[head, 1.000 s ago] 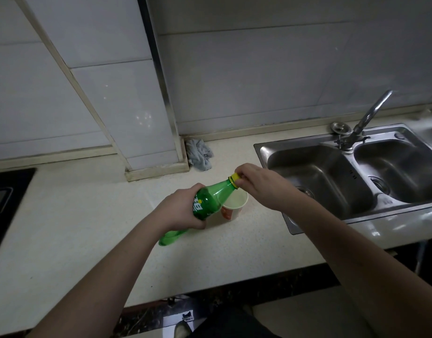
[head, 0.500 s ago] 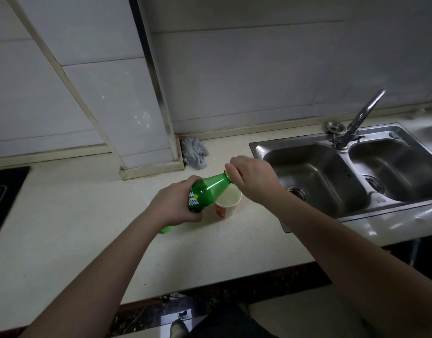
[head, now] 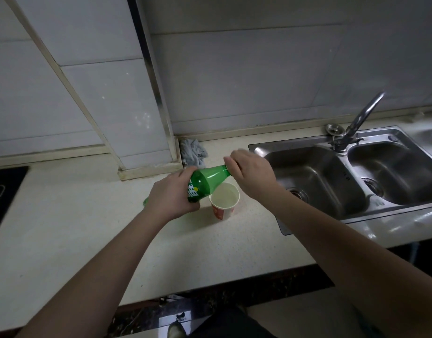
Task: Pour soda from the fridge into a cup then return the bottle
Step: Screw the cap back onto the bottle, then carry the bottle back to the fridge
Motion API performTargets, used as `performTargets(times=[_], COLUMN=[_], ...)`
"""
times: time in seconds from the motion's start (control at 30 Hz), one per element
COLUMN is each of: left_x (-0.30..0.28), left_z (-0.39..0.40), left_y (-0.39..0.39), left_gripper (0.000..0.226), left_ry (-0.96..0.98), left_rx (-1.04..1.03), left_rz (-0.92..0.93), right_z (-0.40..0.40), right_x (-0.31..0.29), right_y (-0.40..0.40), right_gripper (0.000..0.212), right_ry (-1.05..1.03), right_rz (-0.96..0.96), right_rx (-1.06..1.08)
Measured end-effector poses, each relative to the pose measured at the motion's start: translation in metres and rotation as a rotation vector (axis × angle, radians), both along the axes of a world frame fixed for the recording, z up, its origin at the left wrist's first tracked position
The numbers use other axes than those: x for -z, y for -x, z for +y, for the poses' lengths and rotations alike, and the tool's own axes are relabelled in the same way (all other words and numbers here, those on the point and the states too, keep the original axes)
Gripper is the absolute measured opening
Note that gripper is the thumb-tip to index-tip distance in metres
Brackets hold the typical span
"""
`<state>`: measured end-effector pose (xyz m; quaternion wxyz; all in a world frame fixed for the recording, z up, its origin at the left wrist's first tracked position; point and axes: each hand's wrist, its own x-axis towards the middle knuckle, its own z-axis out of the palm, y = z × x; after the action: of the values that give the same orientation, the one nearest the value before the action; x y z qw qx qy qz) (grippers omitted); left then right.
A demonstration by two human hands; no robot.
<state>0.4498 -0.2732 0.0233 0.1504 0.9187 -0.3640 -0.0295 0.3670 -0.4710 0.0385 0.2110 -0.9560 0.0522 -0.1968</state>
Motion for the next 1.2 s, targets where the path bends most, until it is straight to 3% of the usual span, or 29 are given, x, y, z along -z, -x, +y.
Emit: performTargets(times=[0.07,0.13,0.27,0.37,0.5,0.6,0.7,0.83,0.97,1.2], left_x=[-0.004,-0.005,0.0,0.004,0.01,0.012,0.012,0.013,0.017,0.018], left_z=[0.001,0.001,-0.001,-0.004,-0.007,-0.007,-0.004,0.003,0.011,0.012], left_y=[-0.003,-0.003,0.0,0.003,0.008,0.006,-0.001,-0.007,-0.008,-0.012], left_gripper=[0.082,0.082,0.081,0.078,0.079,0.079,0.08,0.076,0.07,0.068], left_ry=[0.016,-0.01,-0.009,0.0,-0.053,-0.047,-0.029,0.198,0.464,0.768], left_rx=[0.016,0.041,0.042,-0.02,-0.096,-0.097,-0.091,-0.163,-0.203,-0.369], left_rz=[0.027,0.017,0.064,0.091,-0.027,-0.048,0.026,0.282,0.522,0.656], right_z=[-0.006,-0.011,-0.001,0.006,0.005,0.006,0.007,-0.003,-0.011,-0.006], right_x=[0.007,0.012,0.008,0.005,0.003,0.005,0.009,0.017,0.031,0.041], right_y=[-0.001,-0.003,-0.008,-0.014,-0.02,-0.021,-0.017,-0.014,-0.009,-0.009], right_gripper=[0.041,0.037,0.037,0.046,0.044,0.045,0.056,0.037,0.035,0.034], right_ry=[0.109,0.16,-0.109,-0.277,-0.245,-0.334,-0.626,-0.774,-0.744,-0.669], right_rz=[-0.167,-0.155,-0.095,0.074,0.399,0.41,0.325,0.206,0.297,0.352], right_rx=[-0.07,-0.094,-0.061,0.052,0.186,0.215,0.204,0.192,0.182,0.126])
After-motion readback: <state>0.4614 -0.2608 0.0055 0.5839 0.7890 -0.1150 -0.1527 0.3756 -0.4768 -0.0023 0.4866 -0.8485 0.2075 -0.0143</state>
